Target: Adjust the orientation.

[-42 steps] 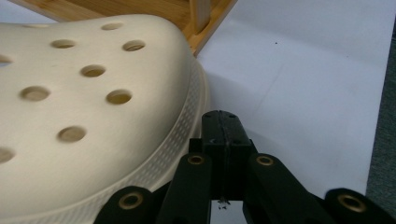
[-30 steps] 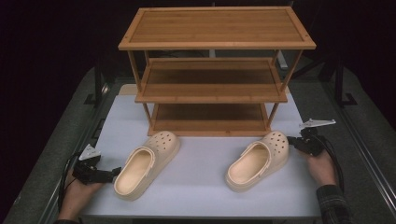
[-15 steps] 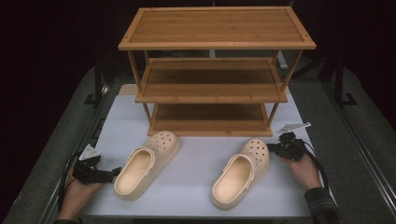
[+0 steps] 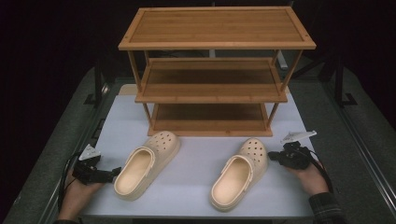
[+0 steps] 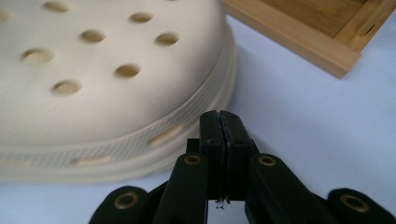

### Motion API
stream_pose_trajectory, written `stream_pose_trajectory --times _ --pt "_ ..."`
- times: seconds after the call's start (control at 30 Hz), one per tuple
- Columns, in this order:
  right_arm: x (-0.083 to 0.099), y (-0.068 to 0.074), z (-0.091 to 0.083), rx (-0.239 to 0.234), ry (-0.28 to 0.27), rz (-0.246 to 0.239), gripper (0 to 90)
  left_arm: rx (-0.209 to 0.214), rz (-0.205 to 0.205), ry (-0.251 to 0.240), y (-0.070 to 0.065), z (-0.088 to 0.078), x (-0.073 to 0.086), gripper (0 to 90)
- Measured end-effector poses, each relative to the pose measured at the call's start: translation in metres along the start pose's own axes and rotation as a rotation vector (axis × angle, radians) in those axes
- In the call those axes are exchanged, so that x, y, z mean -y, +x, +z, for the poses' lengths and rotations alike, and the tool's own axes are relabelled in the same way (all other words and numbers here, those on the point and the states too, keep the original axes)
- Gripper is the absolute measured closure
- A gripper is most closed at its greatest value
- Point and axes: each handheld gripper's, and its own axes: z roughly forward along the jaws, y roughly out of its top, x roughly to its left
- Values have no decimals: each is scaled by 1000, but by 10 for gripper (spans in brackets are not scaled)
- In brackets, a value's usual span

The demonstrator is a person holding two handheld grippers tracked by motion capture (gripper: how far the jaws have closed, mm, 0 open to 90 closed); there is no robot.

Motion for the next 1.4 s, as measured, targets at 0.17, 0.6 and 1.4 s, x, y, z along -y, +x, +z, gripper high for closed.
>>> stream_pose_trajectory --times 0.17,0.6,1.4 --pt "8 6 -5 -32 1 -10 883 0 0 0 0 0 0 0" --pt "11 18 -2 -75 0 -18 895 0 -1 1 0 0 0 0" --pt "-40 29 39 -107 25 -72 899 0 -1 1 0 0 0 0"
